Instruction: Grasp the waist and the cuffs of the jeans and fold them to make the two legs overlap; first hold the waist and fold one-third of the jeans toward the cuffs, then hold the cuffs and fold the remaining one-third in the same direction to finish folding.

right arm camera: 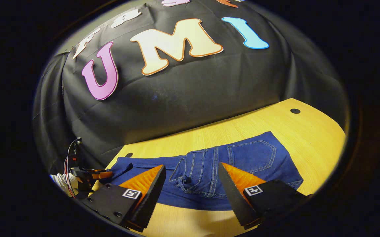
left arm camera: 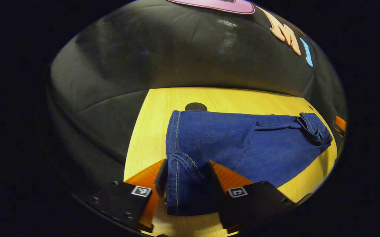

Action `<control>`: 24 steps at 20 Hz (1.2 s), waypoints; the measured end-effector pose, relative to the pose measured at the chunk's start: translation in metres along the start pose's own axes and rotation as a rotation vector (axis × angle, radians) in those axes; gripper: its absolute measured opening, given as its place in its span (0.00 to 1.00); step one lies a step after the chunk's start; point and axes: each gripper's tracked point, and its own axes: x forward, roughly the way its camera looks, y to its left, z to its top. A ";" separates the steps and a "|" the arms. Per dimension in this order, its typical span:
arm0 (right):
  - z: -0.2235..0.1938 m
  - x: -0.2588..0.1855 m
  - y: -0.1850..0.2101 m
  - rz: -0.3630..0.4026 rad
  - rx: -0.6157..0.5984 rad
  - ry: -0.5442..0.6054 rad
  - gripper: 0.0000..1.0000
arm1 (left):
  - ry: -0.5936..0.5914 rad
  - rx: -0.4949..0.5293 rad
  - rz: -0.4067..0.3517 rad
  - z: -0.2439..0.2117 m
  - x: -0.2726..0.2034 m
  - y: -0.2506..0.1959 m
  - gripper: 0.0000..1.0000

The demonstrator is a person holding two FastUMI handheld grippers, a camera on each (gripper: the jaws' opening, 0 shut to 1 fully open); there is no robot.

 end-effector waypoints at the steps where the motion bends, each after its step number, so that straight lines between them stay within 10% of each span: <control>1: 0.000 0.000 -0.001 -0.001 0.001 0.003 0.98 | 0.009 0.006 -0.024 0.002 0.000 -0.010 0.63; 4: 0.002 -0.002 -0.002 0.011 0.012 0.002 0.98 | 0.010 0.010 -0.018 0.010 0.006 -0.023 0.09; 5: 0.006 -0.003 0.000 0.020 0.013 -0.002 0.98 | 0.028 0.024 -0.002 0.011 0.006 -0.023 0.05; 24: 0.066 -0.091 -0.074 0.111 0.035 -0.040 0.98 | -0.207 0.050 -0.202 0.166 -0.081 -0.279 0.00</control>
